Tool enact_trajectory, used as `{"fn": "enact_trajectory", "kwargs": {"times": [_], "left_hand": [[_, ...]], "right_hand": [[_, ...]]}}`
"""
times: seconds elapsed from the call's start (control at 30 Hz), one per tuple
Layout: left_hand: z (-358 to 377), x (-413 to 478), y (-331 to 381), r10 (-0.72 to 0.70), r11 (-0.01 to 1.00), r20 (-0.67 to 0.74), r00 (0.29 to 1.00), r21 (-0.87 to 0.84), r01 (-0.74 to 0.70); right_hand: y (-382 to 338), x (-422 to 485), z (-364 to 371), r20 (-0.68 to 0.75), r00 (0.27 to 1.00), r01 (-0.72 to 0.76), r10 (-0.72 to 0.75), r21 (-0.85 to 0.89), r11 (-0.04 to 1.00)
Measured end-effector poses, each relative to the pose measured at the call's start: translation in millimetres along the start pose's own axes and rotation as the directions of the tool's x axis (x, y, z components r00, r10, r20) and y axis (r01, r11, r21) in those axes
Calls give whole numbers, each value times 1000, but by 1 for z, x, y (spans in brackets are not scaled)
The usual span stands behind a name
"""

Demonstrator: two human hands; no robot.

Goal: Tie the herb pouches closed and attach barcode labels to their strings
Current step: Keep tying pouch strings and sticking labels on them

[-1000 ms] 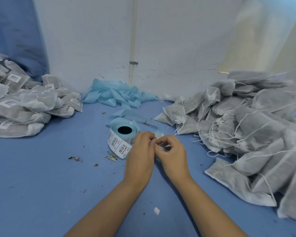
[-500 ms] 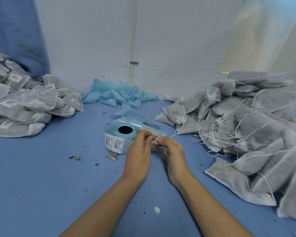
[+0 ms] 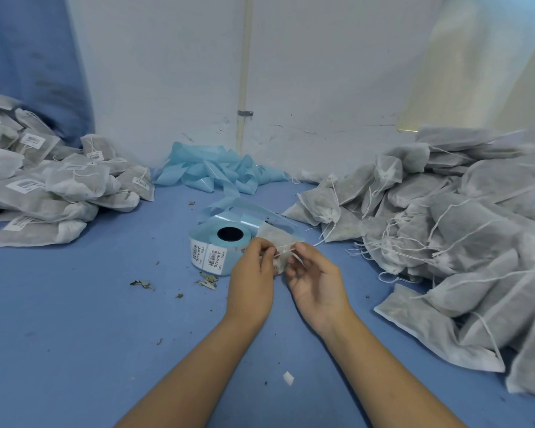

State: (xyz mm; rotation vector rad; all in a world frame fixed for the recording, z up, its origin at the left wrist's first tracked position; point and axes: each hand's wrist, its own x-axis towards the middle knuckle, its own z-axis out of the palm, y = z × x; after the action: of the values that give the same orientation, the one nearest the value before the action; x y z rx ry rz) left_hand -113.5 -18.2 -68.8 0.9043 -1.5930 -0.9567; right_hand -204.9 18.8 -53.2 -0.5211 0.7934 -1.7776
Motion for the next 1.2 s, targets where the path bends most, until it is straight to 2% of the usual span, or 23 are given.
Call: {"fn": "enact_trajectory", "kwargs": {"times": [0.4,0.67,0.83,1.03,1.1,1.2], "left_hand": [[1,2,-3,-88,994,-43,995,66,91],[-2,2,1,-133,991,25,991,22,133],[1,-1,-4,63,967,80,995,242,-80],[-2,-3,0,286,848,-56,957,479,-226],[-5,1,5,335,872,-114,935,413,-262],[-11,7,13,294,946,-156,943,188,-264]], "right_hand": [[-3,-2,-2,44,997,-67,60,163,984],[-6,-2,-2,57,997,-66,55,219,973],[-8,-2,-2,96,994,-85,60,274,958],[-7,-3,-3,224,971,-135,77,255,957],[-7,-4,-3,243,966,-146,84,248,958],[-7,-4,-3,208,974,-137,87,239,961]]}}
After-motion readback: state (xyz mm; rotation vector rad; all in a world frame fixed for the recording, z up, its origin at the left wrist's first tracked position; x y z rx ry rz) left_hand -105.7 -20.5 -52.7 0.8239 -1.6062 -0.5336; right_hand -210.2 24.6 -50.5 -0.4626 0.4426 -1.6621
